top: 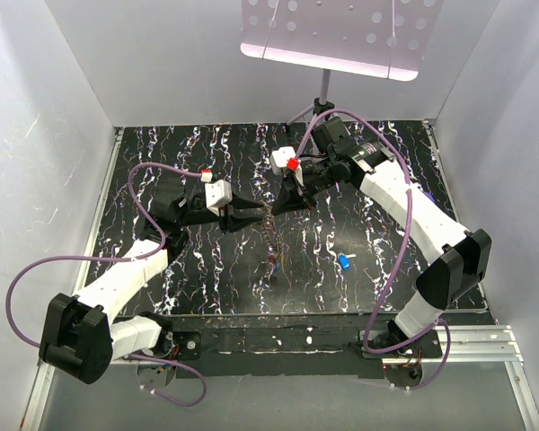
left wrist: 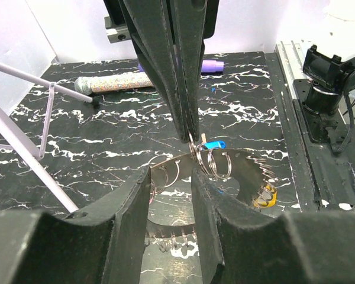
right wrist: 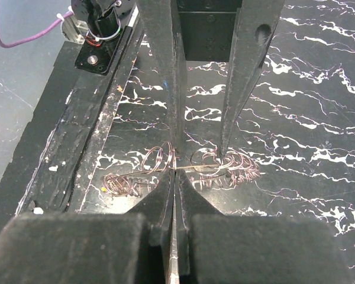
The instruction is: Put the keys on the keyring
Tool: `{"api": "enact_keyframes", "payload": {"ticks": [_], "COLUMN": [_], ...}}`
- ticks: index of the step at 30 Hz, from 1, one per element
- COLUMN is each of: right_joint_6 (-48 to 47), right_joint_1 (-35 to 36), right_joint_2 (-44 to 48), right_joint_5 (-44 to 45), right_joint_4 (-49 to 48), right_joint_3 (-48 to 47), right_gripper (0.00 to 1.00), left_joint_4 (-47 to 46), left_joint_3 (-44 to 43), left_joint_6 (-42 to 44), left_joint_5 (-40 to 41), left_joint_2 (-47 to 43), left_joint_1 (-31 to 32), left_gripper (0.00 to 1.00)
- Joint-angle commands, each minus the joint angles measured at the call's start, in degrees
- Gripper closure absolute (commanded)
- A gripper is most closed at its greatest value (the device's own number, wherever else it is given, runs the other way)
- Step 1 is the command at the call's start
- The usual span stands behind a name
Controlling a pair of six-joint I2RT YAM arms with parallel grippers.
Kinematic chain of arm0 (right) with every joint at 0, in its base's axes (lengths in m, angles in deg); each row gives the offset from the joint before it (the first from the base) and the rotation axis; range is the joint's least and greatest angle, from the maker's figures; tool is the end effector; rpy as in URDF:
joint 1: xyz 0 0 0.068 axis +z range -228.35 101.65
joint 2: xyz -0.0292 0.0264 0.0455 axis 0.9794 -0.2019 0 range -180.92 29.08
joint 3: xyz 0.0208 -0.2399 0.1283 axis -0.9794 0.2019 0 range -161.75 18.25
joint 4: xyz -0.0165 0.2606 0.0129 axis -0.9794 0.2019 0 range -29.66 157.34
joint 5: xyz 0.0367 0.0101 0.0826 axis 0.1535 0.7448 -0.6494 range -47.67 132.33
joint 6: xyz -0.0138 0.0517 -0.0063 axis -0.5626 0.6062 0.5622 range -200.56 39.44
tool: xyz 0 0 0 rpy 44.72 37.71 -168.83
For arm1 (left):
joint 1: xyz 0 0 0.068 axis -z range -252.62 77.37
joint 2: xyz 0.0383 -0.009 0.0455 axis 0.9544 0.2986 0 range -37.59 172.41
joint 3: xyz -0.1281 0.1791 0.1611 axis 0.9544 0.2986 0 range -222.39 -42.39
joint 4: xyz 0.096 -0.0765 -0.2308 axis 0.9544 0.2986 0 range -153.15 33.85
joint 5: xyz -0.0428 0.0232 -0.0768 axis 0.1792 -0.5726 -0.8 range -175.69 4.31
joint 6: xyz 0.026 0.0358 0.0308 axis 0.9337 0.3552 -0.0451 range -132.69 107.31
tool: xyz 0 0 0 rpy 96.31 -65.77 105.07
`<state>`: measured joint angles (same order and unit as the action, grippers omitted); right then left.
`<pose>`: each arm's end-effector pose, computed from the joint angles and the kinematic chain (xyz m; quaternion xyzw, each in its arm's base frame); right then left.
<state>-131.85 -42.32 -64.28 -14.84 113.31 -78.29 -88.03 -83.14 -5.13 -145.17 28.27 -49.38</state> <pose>0.2549 0.2224 0.3793 -0.6883 0.4831 0.4052 0.3587 0.2190 -0.1275 0.3044 0.5009 0.5001 -0.4318 0.5590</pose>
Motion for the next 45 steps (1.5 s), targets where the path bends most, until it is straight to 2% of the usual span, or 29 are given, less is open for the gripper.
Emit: {"api": "enact_keyframes", "payload": {"ticks": [1,18,22,33,41,42,43,44,45], "right_joint_6": [0.92,4.44,5.14,5.58,5.49,6.19,7.50,10.04,12.07], "right_joint_1": [0.18,0.27,0.44,0.71,0.71,0.62,0.27,-0.34,-1.39], "right_joint_2": [1.78,2.04,2.13,2.31,2.57,2.57,2.66,2.75,2.66], "right_joint_5": [-2.60,-2.51,-2.25,-1.90,-2.77,-2.86,-3.21,-3.82,-5.13], "right_joint_4": [-1.73,-4.19,-5.07,-5.25,-4.02,-3.93,-4.28,-5.06,-5.24], "right_joint_3": [-0.59,-0.24,0.20,0.55,0.47,0.38,0.38,0.20,-0.41], "right_gripper": [0.99,0.99,0.99,0.99,0.99,0.94,0.82,0.66,0.56], "left_joint_4": [-3.50,-6.93,-7.28,-5.44,-1.92,-3.31,-4.46,-5.17,-4.74], "left_joint_3": [-0.56,-1.00,-1.35,-2.31,-2.32,-1.53,-0.48,-0.03,0.23], "left_joint_6": [-2.10,-6.06,-6.76,-6.85,-5.27,-5.53,-5.53,-5.10,-4.22], "left_joint_5": [-1.69,-2.66,-2.30,-0.90,2.69,3.32,3.67,3.67,3.50], "left_joint_2": [-0.30,0.84,1.37,1.63,0.58,0.06,-0.38,-0.91,-1.35], "left_joint_1": [0.40,1.01,1.36,1.72,1.72,1.72,1.72,1.63,1.72], "left_gripper": [0.67,0.71,0.75,1.00,1.00,1.00,1.00,1.00,1.00]}}
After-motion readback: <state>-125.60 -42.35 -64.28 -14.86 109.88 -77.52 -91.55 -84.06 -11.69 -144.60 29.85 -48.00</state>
